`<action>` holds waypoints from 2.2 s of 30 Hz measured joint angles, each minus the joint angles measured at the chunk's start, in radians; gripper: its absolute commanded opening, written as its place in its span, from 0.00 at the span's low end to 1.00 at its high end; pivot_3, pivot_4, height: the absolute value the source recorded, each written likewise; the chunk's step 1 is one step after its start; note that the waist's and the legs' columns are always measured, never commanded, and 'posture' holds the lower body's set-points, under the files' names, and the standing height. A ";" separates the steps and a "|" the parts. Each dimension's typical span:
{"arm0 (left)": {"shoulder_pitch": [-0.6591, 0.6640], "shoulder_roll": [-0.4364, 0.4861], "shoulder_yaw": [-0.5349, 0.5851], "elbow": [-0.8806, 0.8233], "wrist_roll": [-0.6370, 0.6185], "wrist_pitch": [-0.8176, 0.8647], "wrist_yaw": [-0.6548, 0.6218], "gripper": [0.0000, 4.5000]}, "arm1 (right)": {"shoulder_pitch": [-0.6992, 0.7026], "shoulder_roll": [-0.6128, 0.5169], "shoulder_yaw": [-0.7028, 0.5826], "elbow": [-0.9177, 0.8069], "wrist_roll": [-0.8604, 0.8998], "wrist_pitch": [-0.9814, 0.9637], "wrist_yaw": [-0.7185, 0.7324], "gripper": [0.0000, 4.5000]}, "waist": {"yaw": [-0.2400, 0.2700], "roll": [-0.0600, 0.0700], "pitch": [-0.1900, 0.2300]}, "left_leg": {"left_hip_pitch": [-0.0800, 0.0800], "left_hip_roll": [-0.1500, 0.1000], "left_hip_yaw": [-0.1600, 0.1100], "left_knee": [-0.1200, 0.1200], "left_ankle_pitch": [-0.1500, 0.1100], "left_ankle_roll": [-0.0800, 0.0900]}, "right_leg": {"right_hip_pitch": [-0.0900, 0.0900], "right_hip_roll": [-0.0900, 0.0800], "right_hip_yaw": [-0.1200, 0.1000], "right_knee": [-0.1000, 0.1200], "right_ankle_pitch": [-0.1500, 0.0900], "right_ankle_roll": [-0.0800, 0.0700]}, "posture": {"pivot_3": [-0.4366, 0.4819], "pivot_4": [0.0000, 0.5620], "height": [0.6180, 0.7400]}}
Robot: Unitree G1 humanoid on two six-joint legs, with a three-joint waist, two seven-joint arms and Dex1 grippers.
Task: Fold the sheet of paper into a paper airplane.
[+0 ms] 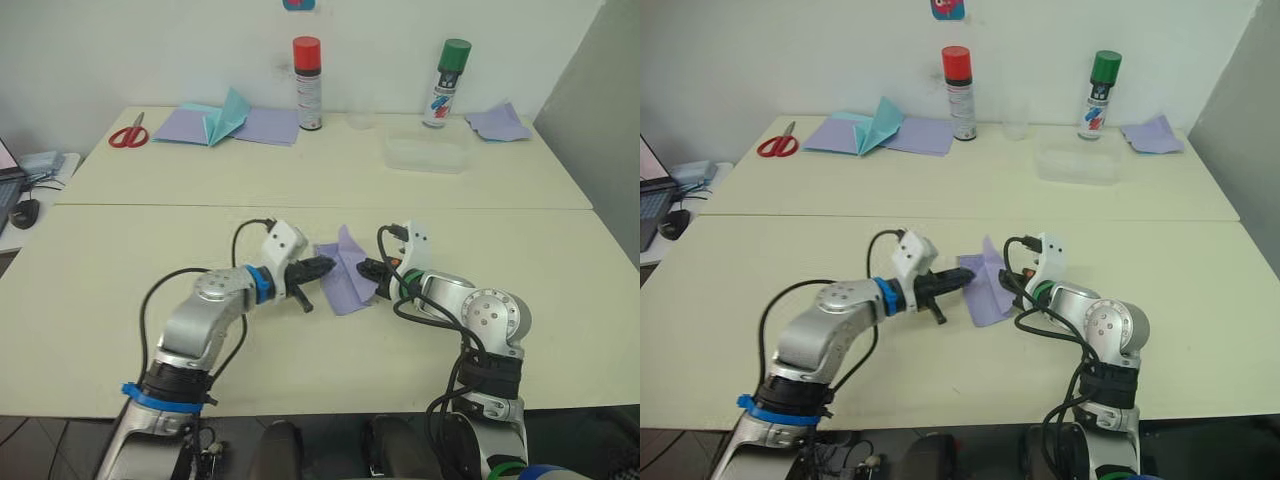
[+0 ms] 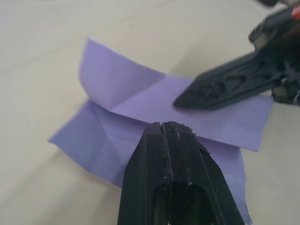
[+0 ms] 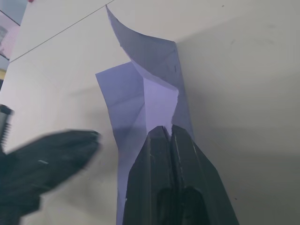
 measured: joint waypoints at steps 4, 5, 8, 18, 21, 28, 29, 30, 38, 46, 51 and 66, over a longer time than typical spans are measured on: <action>0.002 -0.034 -0.054 0.085 0.058 -0.052 0.039 0.00 | 0.000 0.000 0.003 0.001 0.012 -0.009 -0.014 0.01 | 0.001 0.000 0.000 | 0.000 0.000 -0.001 0.000 0.000 0.000 | 0.000 0.001 0.000 0.000 0.000 0.000 | 0.48 0.27 1.00; -0.007 -0.033 -0.058 0.100 0.070 -0.062 0.040 0.00 | 0.000 0.000 0.005 0.001 0.014 -0.012 -0.018 0.01 | 0.000 0.000 0.000 | 0.000 0.000 -0.001 0.000 0.000 0.000 | 0.000 0.001 0.000 0.000 0.000 0.000 | 0.48 0.27 1.00; -0.013 -0.022 -0.072 0.118 0.094 -0.093 0.038 0.00 | 0.000 -0.001 0.005 0.001 0.018 -0.024 -0.031 0.01 | 0.000 0.001 -0.001 | 0.002 0.001 -0.001 0.000 0.000 0.000 | 0.001 0.002 0.000 0.001 0.000 0.000 | 0.48 0.27 1.00; -0.007 0.006 -0.069 0.103 0.094 -0.094 0.013 0.00 | 0.000 -0.110 0.077 -0.026 -0.007 -0.088 0.019 0.01 | -0.008 0.001 -0.001 | 0.003 0.000 0.000 0.000 0.000 0.000 | 0.001 0.003 0.000 0.000 0.000 0.001 | 0.48 0.27 1.00; -0.008 0.020 -0.067 0.101 0.093 -0.094 0.000 0.00 | 0.022 -0.142 0.091 -0.015 -0.030 -0.119 0.042 0.01 | -0.011 0.001 -0.001 | 0.003 0.001 0.001 0.000 0.000 0.000 | 0.001 0.003 0.001 0.000 0.001 0.001 | 0.48 0.27 1.00; -0.023 0.036 -0.061 0.113 0.093 -0.089 -0.030 0.00 | 0.022 -0.171 0.117 -0.001 -0.034 -0.148 0.078 0.01 | -0.017 0.001 -0.001 | 0.003 0.001 0.000 0.000 0.000 0.000 | 0.001 0.004 0.001 0.001 0.001 0.001 | 0.48 0.27 1.00; -0.029 0.036 -0.061 0.119 0.093 -0.089 -0.030 0.00 | 0.022 -0.173 0.116 -0.001 -0.033 -0.140 0.078 0.01 | -0.017 0.001 -0.001 | 0.003 0.001 0.001 0.000 0.000 0.000 | 0.001 0.003 0.001 0.001 0.001 0.001 | 0.48 0.27 1.00; -0.036 0.036 -0.061 0.127 0.094 -0.090 -0.029 0.00 | 0.023 -0.175 0.117 -0.001 -0.032 -0.128 0.078 0.01 | -0.017 0.001 -0.001 | 0.003 0.001 0.001 0.000 0.000 0.000 | 0.001 0.003 0.001 0.000 0.001 0.001 | 0.48 0.27 1.00; -0.053 0.032 -0.061 0.148 0.100 -0.098 -0.026 0.00 | 0.063 -0.173 0.079 -0.016 -0.030 -0.055 0.069 0.01 | -0.016 0.001 -0.001 | 0.002 0.001 0.000 0.000 0.000 0.000 | 0.001 0.003 0.001 0.000 0.001 0.001 | 0.48 0.27 1.00; -0.055 0.021 -0.061 0.153 0.117 -0.111 -0.023 0.00 | 0.065 -0.114 0.021 -0.099 -0.028 0.047 0.036 0.01 | -0.016 0.001 -0.001 | 0.002 0.001 0.000 0.000 0.000 0.000 | 0.000 0.003 0.001 0.000 0.001 0.001 | 0.48 0.27 1.00; -0.056 0.017 -0.061 0.155 0.119 -0.111 -0.021 0.00 | 0.106 -0.080 0.010 -0.181 -0.032 0.139 0.026 0.01 | -0.016 0.001 -0.001 | 0.001 0.001 0.000 0.000 0.000 0.000 | 0.000 0.002 0.001 0.000 0.000 0.001 | 0.48 0.27 1.00; -0.077 0.001 -0.091 0.167 0.147 -0.112 -0.020 0.00 | 0.129 -0.060 0.000 -0.228 -0.127 0.181 0.014 0.09 | -0.013 0.001 -0.001 | 0.001 0.000 0.000 0.000 0.000 0.000 | 0.000 -0.001 0.000 0.000 0.000 0.001 | 0.48 0.27 1.00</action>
